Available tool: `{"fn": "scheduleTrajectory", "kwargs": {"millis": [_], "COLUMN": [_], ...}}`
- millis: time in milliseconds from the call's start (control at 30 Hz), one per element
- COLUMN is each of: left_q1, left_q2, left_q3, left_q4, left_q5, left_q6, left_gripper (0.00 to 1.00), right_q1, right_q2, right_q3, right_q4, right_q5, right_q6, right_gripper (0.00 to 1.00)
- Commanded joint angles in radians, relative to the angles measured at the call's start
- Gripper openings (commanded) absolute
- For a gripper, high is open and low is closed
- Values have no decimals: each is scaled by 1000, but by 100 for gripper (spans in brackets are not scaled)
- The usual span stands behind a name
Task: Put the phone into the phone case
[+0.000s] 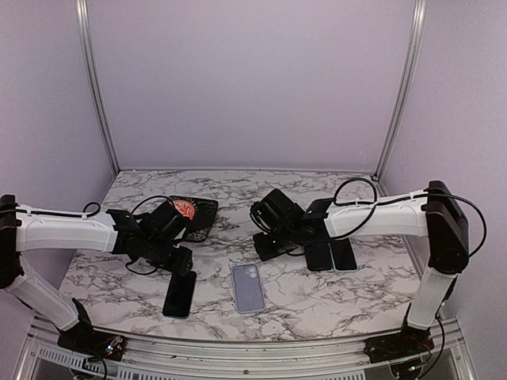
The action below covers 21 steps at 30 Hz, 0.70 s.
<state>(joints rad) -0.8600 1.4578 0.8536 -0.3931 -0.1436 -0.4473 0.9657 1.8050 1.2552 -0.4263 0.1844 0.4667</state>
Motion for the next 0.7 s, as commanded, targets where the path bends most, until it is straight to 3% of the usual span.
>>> {"fn": "scheduleTrajectory", "kwargs": {"millis": [0,100,267,400,667], "left_q1": [57,60,83,83,37], "left_q2": [-65,-109,-99,-66,-55], "left_q3": [-89,-132,-172,-195,-225], "left_q4": [-188,-214,-232,-221,-147], "left_q5": [-72,-109,-147,-107,77], "left_q6": [-139,-175,-189,-179,-139], "left_gripper": [44,42,15,2,0], "right_q1": [39,47,51,51,52], "right_q2": [51,65,65,60,42], "right_q3": [62,69,59,54,61], "right_q4": [-4,-1,5,-4,-29], "right_q5": [-37,-48,-66,-54,-36], "right_q6": [18,13,7,4,-6], "right_gripper": [9,9,8,9,9]}}
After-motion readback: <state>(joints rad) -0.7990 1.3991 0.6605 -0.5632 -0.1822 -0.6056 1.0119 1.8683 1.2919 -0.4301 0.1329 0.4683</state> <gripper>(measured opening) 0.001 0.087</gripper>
